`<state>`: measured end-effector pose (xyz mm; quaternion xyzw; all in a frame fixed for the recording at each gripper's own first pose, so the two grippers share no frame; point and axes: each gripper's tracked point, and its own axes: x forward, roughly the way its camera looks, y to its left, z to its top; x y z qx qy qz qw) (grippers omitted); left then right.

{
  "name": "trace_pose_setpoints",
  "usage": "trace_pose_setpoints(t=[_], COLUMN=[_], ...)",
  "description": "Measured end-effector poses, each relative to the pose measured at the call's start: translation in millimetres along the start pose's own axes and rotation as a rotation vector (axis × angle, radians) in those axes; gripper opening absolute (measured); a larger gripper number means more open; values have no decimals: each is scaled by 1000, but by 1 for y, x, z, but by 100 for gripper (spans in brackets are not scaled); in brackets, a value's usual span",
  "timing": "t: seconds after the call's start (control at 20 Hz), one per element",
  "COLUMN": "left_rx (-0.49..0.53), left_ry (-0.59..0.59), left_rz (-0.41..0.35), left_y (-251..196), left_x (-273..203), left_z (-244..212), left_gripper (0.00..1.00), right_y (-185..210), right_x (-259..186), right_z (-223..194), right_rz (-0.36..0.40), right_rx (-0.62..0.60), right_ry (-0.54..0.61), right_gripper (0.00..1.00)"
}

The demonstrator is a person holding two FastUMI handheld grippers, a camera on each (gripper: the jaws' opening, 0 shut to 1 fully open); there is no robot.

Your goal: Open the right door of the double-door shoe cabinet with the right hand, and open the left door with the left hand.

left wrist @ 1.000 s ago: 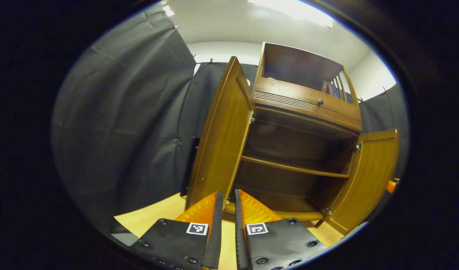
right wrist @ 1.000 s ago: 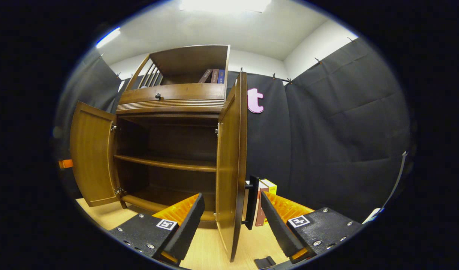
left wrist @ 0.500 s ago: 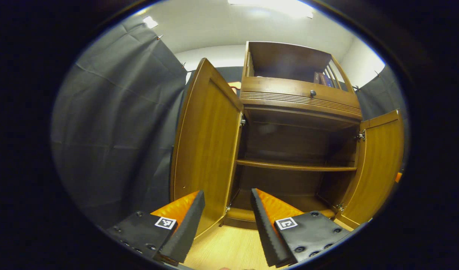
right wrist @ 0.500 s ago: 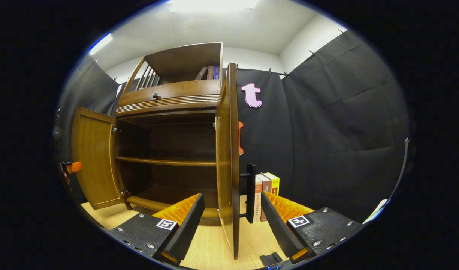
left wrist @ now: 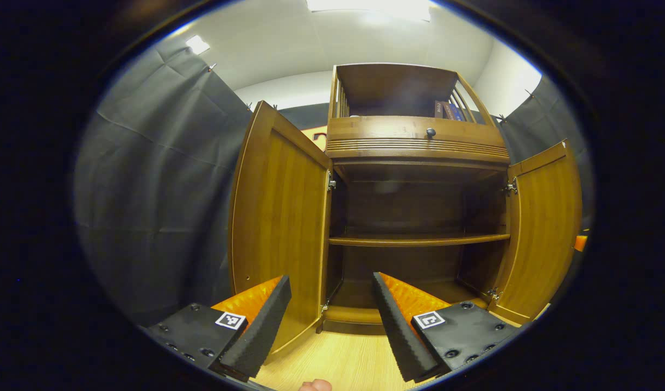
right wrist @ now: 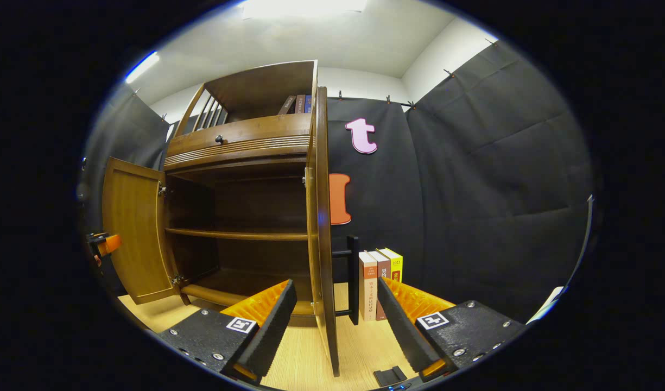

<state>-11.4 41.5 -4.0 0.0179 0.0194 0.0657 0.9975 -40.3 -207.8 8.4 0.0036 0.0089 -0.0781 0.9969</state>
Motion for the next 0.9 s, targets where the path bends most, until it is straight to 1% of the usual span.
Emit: trace_pose_setpoints(t=[0.05,0.1,0.15,0.3,0.75,0.9], left_rx=[5,12,17,22,33,18], left_ry=[3,5,4,-1,-10,-18], left_rz=[-3,-8,-13,-36,-50,-61], left_y=[-3,-5,-8,-16,-21,-27], left_x=[0,1,0,5,13,15], left_z=[0,1,2,4,2,4], left_gripper=[93,93,93,93,93,93], right_y=[1,1,2,6,12,17], right_x=[1,2,3,6,6,4], right_z=[0,-2,-3,-4,-3,1], right_rz=[4,3,4,12,11,15], right_rx=[7,9,7,0,3,13], right_ry=[0,4,7,8,13,-6], right_gripper=[92,89,92,92,92,92])
